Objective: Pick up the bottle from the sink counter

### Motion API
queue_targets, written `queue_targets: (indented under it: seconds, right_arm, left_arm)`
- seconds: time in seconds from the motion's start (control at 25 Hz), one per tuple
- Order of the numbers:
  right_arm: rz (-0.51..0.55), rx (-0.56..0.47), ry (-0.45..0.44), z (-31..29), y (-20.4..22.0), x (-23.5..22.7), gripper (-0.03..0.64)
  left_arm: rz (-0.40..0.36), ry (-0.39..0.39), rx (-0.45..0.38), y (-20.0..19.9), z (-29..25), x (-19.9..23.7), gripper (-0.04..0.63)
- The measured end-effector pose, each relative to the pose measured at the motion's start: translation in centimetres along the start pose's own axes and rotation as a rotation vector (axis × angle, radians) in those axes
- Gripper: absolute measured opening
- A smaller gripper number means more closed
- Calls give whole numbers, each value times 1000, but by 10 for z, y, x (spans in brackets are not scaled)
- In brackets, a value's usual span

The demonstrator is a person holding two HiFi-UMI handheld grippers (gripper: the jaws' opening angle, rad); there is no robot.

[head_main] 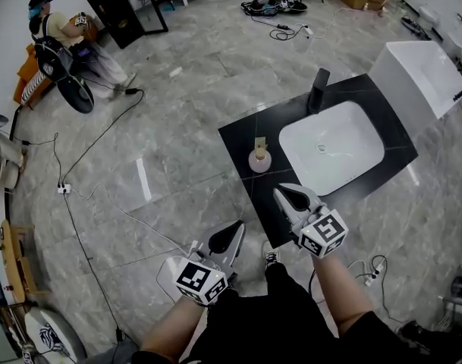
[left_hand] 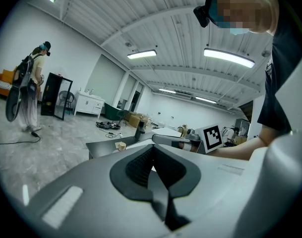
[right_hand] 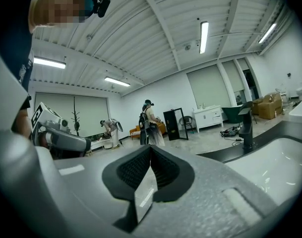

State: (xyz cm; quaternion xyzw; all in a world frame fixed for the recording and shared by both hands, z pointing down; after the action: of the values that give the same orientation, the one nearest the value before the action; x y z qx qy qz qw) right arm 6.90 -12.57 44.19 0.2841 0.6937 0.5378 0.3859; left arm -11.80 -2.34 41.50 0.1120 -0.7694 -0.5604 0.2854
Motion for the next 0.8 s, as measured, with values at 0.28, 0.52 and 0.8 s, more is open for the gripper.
queue_targets:
  seconds: [0.28, 0.52, 0.8]
  right_arm:
    - [19, 41, -43, -25, 15, -39, 39]
    - [39, 80, -78, -44, 27, -64, 75]
    - [63, 104, -98, -71, 41, -89, 120]
  left_arm:
    - [26, -71, -20, 2, -28, 4, 3]
    - [37, -143, -26, 1, -43, 3, 3]
    - [62, -204, -15, 9, -50, 2, 3]
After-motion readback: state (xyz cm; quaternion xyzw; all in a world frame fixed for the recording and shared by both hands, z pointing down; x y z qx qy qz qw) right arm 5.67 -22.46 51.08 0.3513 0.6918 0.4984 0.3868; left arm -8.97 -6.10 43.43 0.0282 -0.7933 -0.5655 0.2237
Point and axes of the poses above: the fingertips, and each gripper's own axes: z backward along the fingers, x to its left, y out of its underside, the point moved 8 cm from there along z, backward along the fingers, and after that the axes turned 3 degrees about -y, right-handed, at the moved point
